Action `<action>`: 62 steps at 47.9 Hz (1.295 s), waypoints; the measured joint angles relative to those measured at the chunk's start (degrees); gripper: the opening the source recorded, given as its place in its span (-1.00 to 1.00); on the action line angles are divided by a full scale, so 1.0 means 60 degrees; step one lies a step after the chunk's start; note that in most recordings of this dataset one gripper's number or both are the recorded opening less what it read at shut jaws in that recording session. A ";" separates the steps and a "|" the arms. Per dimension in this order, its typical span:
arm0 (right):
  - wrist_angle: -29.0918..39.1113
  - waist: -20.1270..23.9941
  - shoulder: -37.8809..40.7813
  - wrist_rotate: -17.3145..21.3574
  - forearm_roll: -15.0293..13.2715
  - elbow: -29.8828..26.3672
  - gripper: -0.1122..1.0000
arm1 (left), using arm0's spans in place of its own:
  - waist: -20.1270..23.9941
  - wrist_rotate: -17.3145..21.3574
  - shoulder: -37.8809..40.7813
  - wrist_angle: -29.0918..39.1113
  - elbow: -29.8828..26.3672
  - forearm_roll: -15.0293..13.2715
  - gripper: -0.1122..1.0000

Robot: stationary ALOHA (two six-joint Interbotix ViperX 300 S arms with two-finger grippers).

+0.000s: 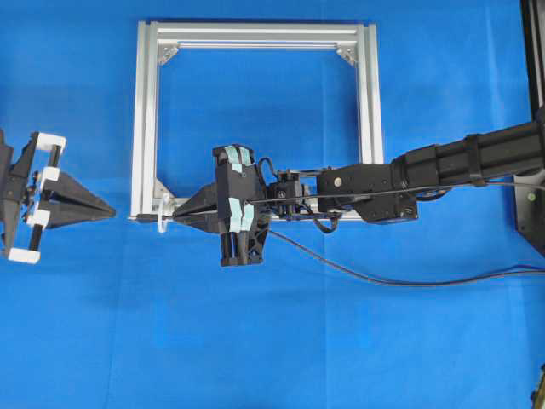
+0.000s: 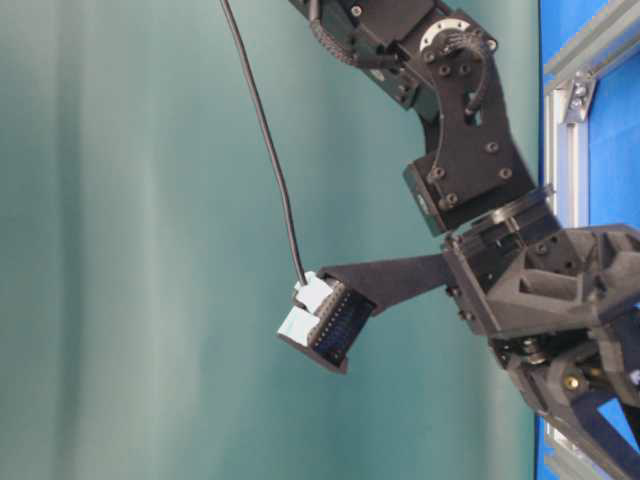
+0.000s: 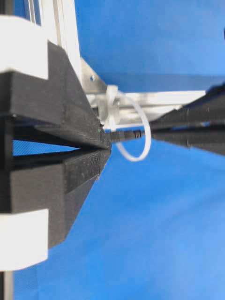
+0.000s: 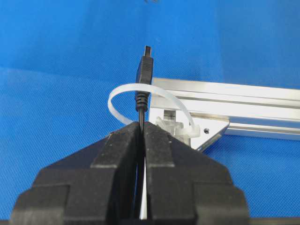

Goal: Insert the wire through the string loop located on the left side.
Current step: 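Move the open left gripper toward the plug protruding from the loop, then close the left gripper on the USB plug beyond the loop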

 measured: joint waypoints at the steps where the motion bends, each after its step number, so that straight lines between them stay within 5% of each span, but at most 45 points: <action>1: 0.0000 0.0000 0.0000 0.0000 0.0000 0.0015 -0.97 | -0.0015 0.0000 -0.0029 0.0044 0.0000 0.0000 -0.80; 38: -0.0015 0.0000 0.0000 0.0000 0.0000 0.0000 -0.97 | -0.0029 0.0000 0.0879 0.0278 -0.1128 0.0000 -0.74; 42: -0.0015 0.0000 0.0000 0.0000 0.0000 0.0000 -0.97 | -0.0029 0.0015 0.1055 0.0278 -0.1260 0.0000 -0.52; 54: -0.0015 0.0000 0.0000 -0.0015 0.0000 0.0015 -0.97 | -0.0044 -0.0073 0.1230 0.0278 -0.1421 0.0000 0.75; 62: -0.0015 0.0000 0.0000 0.0000 0.0000 0.0015 -0.97 | 0.0029 -0.0146 0.1245 0.0381 -0.1406 0.0000 0.83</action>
